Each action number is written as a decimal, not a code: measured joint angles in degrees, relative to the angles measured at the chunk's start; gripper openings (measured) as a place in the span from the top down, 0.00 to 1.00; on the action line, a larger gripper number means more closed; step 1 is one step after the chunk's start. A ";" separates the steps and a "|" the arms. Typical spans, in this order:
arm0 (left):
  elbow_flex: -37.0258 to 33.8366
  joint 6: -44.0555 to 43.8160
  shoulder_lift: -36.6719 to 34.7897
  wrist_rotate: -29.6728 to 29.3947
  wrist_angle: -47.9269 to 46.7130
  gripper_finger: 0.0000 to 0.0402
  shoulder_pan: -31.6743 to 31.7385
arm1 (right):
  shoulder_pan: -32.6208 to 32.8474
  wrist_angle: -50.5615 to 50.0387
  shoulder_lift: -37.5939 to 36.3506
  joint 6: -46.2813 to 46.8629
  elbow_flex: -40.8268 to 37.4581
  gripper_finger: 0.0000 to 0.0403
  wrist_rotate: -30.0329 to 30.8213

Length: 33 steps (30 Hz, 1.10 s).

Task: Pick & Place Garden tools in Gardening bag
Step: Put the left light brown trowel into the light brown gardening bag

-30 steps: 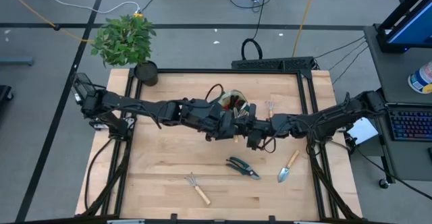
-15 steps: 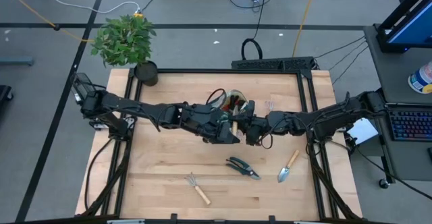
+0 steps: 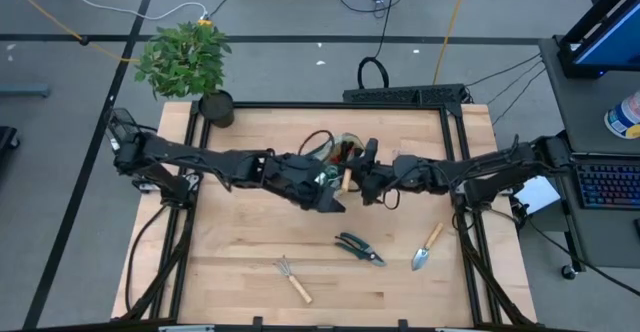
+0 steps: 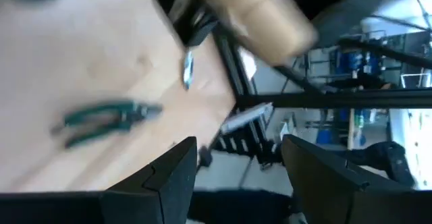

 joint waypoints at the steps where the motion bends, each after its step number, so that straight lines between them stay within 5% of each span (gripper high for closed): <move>1: 0.02 2.33 -0.97 -2.09 -1.68 0.44 0.02 | -0.49 -0.66 0.00 0.02 0.00 0.87 -0.27; 6: -0.02 12.26 -5.45 -14.58 -10.56 0.44 -0.33 | -3.09 -4.55 0.00 5.12 0.00 0.87 -0.45; 11: -0.07 18.89 -9.44 -20.85 -18.55 0.44 0.24 | -5.91 -6.05 0.00 13.00 -0.02 0.87 -2.08; 33: -0.11 29.12 -15.01 -24.68 -41.27 0.44 2.11 | -14.37 3.57 2.20 57.45 1.56 0.87 -13.33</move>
